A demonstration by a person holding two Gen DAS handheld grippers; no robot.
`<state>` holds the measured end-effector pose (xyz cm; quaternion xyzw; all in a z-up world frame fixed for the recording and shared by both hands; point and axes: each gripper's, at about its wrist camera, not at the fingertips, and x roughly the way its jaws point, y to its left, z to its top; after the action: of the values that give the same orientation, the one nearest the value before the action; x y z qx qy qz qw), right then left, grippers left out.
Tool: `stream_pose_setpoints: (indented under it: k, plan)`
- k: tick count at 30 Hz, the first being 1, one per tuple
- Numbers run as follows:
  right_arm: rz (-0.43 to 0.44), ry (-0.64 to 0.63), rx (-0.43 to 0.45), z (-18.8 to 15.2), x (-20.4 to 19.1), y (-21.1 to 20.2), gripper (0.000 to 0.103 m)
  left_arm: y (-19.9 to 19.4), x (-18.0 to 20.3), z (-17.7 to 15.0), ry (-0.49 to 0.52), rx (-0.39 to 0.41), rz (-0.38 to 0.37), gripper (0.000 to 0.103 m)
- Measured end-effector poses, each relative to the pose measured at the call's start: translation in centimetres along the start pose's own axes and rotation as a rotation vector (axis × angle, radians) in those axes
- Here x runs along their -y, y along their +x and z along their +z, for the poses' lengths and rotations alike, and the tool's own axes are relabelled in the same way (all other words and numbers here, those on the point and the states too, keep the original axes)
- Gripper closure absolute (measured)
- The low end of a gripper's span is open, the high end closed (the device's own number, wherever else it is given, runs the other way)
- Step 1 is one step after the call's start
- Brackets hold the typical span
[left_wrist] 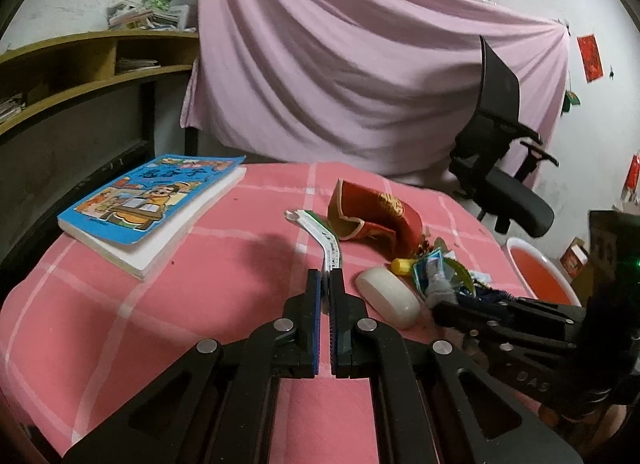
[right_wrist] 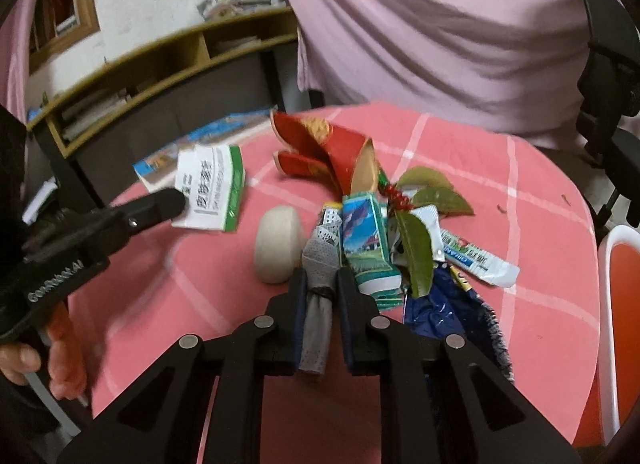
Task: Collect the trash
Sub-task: 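Carry the grey strip to the orange bucket and open the right gripper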
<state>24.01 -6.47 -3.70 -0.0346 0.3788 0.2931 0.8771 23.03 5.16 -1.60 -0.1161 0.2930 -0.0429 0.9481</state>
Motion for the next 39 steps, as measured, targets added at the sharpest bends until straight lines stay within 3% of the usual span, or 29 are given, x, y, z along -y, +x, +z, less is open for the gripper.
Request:
stream_pose_setpoints:
  k: [8,14,18,23,29,39]
  plan:
    - [0.020,-0.001,0.252,-0.8,0.6,-5.6,0.090,-3.9,2.9,0.4,0.073,0.206,-0.016,0.101]
    - [-0.106,0.024,0.461,-1.3,2.5,-10.8,0.090,-5.8,8.8,1.3,0.204,0.350,-0.100,0.101]
    - [-0.243,0.057,0.574,-1.8,5.1,-14.0,0.090,-5.5,13.5,1.7,0.279,0.386,-0.182,0.101]
    - [-0.374,0.135,0.622,-2.7,9.0,-16.5,0.090,-3.0,18.5,2.4,0.320,0.346,-0.289,0.101]
    - [-0.475,0.292,0.606,-4.4,14.7,-18.1,0.090,1.0,24.7,2.6,0.344,0.235,-0.402,0.101]
    - [-0.510,0.492,0.512,-8.2,21.2,-18.8,0.089,6.0,32.3,1.8,0.405,0.025,-0.425,0.101]
